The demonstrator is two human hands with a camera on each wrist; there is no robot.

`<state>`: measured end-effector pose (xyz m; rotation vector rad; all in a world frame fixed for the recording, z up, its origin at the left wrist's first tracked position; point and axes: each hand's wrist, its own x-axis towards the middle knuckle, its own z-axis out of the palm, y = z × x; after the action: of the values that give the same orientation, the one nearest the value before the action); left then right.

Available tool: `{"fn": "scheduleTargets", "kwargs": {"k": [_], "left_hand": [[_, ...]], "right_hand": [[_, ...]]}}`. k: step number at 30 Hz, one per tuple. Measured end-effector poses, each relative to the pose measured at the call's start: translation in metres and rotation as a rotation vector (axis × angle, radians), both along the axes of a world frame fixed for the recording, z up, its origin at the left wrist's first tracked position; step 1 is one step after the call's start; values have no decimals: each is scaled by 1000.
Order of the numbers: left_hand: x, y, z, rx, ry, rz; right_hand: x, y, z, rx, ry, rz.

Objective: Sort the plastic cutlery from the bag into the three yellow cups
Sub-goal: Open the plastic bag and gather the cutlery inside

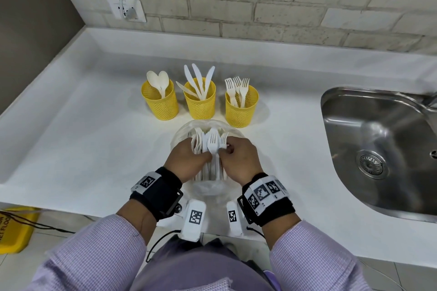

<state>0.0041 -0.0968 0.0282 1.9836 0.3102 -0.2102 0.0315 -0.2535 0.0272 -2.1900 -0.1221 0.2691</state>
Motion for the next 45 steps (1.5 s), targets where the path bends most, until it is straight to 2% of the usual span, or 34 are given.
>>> {"fn": "scheduleTargets", "kwargs": {"k": [2, 6, 10, 17, 21, 24, 26, 29, 34, 41, 45], "left_hand": [[-1, 0, 3, -84, -8, -39], [0, 3, 0, -186, -48, -87], [-1, 8, -8, -172, -93, -25], [-1, 10, -15, -44, -67, 68], [2, 13, -20, 68, -21, 117], [4, 11, -22, 126, 1, 132], [5, 8, -20, 182, 11, 120], [6, 4, -19, 234, 18, 95], [9, 3, -13, 311, 36, 56], [11, 9, -9, 198, 99, 11], [10, 13, -6, 79, 132, 29]], "right_hand": [[0, 3, 3, -34, -26, 29], [-1, 12, 1, 33, -2, 45], [-4, 18, 3, 119, 2, 60], [-3, 10, -2, 159, 70, -61], [3, 0, -2, -87, 22, -13], [7, -1, -1, -357, 67, 116], [8, 0, -3, -412, 125, 160], [11, 3, -11, -336, 238, 157], [14, 7, -17, -62, 303, -23], [17, 13, -17, 199, 507, -147], [18, 14, -15, 216, 497, -165]]}}
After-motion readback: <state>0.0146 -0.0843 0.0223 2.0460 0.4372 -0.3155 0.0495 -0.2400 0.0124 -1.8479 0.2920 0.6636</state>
